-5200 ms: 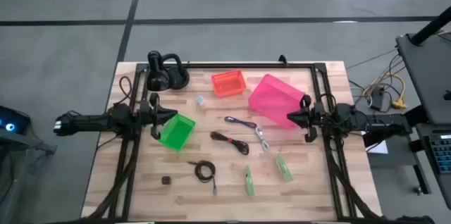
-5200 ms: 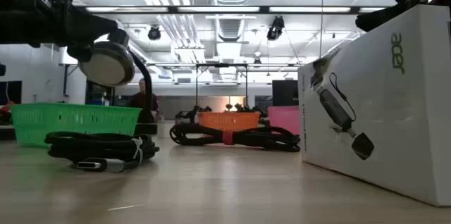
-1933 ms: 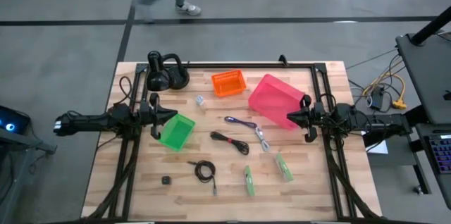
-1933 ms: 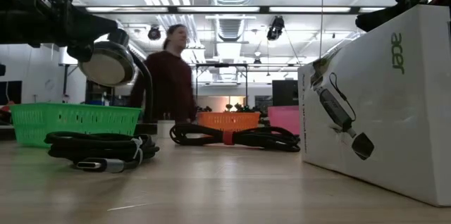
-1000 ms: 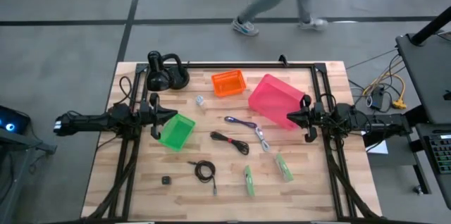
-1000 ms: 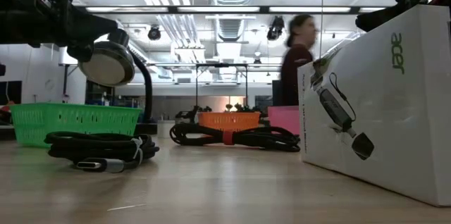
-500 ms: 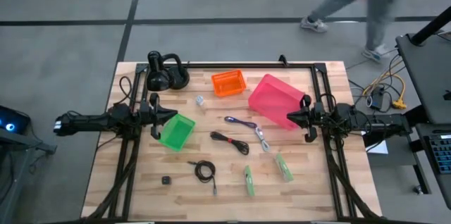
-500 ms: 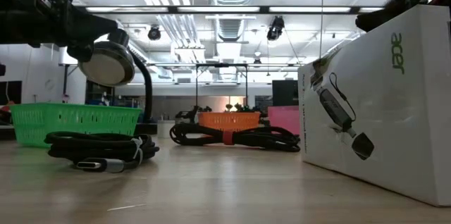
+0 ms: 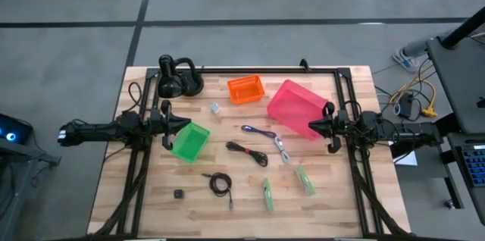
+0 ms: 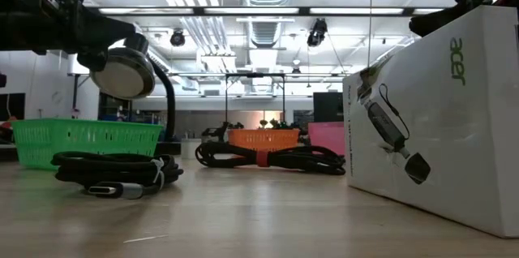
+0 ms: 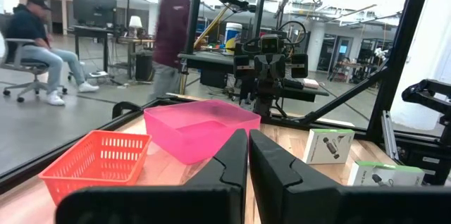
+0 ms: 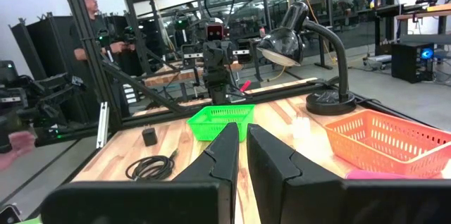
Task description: Pick and place items into bin
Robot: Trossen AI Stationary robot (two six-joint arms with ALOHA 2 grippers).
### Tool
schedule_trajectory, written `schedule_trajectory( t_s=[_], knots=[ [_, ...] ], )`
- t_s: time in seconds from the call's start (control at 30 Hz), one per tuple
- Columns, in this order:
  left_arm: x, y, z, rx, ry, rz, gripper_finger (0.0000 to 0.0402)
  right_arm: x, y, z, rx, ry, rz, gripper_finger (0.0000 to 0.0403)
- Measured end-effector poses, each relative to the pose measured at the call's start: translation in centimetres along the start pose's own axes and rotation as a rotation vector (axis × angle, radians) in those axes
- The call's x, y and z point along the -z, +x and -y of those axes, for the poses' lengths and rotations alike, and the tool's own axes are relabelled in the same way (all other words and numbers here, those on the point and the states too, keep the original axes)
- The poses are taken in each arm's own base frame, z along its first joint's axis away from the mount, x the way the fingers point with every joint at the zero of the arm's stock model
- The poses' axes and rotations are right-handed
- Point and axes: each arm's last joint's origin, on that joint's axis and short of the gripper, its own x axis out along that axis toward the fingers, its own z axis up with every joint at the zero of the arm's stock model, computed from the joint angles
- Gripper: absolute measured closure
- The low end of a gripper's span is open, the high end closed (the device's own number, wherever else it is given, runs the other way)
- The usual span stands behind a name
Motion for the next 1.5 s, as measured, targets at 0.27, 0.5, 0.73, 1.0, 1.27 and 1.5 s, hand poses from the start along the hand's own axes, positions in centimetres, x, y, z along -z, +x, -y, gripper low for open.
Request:
schedule_trajectory(
  t_s=[0.27, 0.5, 0.73, 1.0, 1.27, 1.5],
  knots=[
    [0.0, 0.0, 0.0, 0.001, 0.0, 0.0, 0.0402, 0.0, 0.0, 0.0, 0.0, 0.0, 0.0, 0.038],
    [-0.1, 0.0, 0.0, 0.002, -0.002, 0.012, 0.0402, 0.0, 0.0, 0.0, 0.001, -0.001, 0.001, 0.038],
    [-0.5, 0.0, 0.1, 0.004, 0.038, 0.056, 0.0402, -0.2, 0.0, 0.0, 0.006, -0.083, 0.02, 0.038],
    [-0.9, 0.0, -0.3, -0.151, 0.27, 0.084, 0.0402, -0.7, -0.2, 1.0, 0.39, -0.214, 0.093, 0.0365],
    [-2.0, 0.2, -0.2, -0.174, 0.242, 0.192, 0.0402, -1.5, -0.3, 0.7, 0.33, -0.221, 0.172, 0.0295],
    [-2.1, 0.6, 0.0, -0.133, 0.238, 0.197, 0.0373, -1.6, -0.3, 0.6, 0.319, -0.174, 0.182, 0.0226]
  ],
)
